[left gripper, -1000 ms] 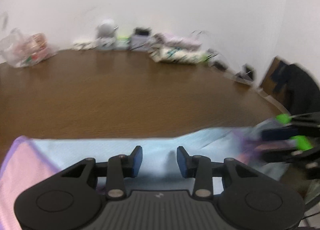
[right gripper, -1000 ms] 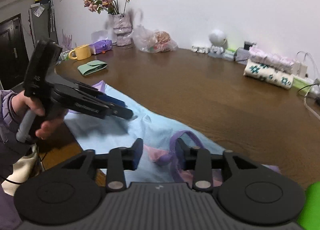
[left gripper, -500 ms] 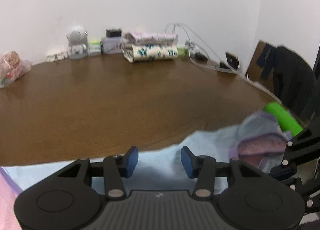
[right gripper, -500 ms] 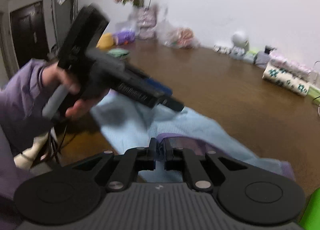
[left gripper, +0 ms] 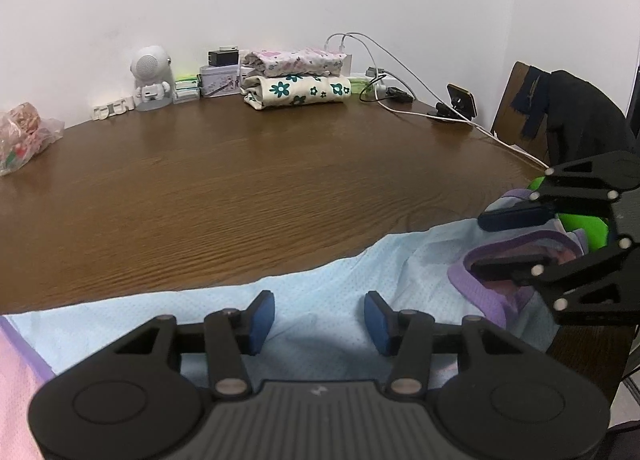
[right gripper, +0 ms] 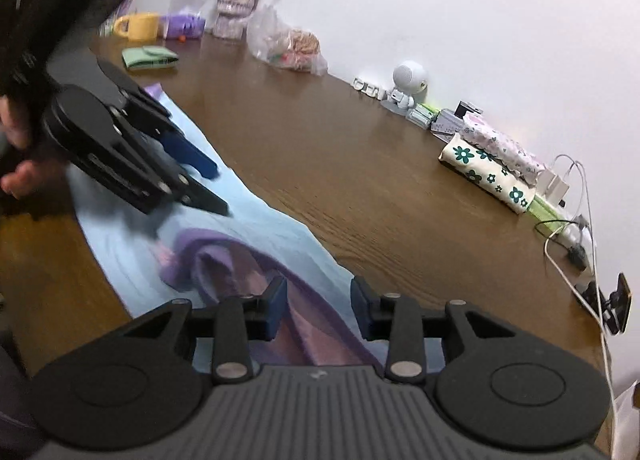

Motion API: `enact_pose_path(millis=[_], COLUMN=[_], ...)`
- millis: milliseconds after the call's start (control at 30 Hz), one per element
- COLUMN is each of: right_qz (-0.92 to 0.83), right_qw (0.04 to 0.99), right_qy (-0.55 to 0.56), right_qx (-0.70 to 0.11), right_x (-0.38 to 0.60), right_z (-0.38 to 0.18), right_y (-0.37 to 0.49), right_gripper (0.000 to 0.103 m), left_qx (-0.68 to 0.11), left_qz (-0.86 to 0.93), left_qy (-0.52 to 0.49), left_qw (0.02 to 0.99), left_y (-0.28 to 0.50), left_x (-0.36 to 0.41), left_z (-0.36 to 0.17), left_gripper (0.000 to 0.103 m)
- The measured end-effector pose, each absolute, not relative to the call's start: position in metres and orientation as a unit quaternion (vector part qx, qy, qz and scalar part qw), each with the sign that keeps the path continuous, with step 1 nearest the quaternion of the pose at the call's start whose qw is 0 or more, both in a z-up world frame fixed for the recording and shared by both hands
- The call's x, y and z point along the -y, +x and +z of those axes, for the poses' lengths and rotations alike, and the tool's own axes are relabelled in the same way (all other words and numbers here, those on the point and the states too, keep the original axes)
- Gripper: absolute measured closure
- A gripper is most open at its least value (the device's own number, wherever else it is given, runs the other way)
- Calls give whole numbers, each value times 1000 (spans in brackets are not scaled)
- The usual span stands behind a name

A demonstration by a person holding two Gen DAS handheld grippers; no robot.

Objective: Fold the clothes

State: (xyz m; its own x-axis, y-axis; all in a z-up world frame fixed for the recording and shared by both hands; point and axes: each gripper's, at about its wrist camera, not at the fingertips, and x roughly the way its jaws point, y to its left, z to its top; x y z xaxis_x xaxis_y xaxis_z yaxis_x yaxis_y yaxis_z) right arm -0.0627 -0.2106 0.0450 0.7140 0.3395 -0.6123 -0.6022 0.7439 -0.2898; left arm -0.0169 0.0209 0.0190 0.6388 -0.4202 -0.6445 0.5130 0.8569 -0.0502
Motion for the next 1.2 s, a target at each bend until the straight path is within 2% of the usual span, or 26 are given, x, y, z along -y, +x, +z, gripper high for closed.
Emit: enact_pose_path(millis=[67, 133, 200, 233, 567, 633, 700, 733, 867, 967, 1067, 1200], right_qz=[263, 261, 252, 247, 197, 183, 198, 204, 184, 134, 139, 120], right_qw=[892, 893, 895, 895, 908, 911, 913, 916, 944, 961, 951, 945], right_qy=[-246, -230, -223, -221, -193, -198, -199, -192, -125, -73, -56, -104], right_qx=[-275, -284, -293, -298, -316, -311, -296, -287, -244, -233, -269, -287], right_x=[209, 208, 208, 209, 219, 221, 228, 233, 262, 280, 274, 257], right_z=[41, 40, 39, 38, 35, 36, 41, 46, 69, 69, 49, 27], right_y=[-60, -52, -52, -52, -76, -76, -84, -88, -104, -96, -82, -87], right_gripper=[70, 77, 100, 101, 101, 91, 60, 58, 64, 86, 88, 87], left_qx=[-337, -338, -339, -339, -337, -334, -342, -349, -349, -339, -339, -335], left_qz=[-259, -258, -258, -258, -254, -217, -155, -130, -114, -124, -122, -119], left_qy=[64, 62, 62, 61, 23, 19, 17, 13, 1, 11, 27, 50], left_qw=[903, 903, 903, 902, 906, 917, 927, 928, 930, 933, 932, 933], left_y=[-16, -16, -15, -14, -10, -9, -6, -5, -11, -15, -18, -23], left_x=[-22, -22, -22, -23, -52, -72, -94, -104, -127, -129, -127, -123], left_z=[19, 19, 20, 20, 29, 33, 32, 29, 23, 21, 22, 20], left_gripper=[54, 54, 54, 54, 51, 50, 50, 50, 50, 49, 49, 48])
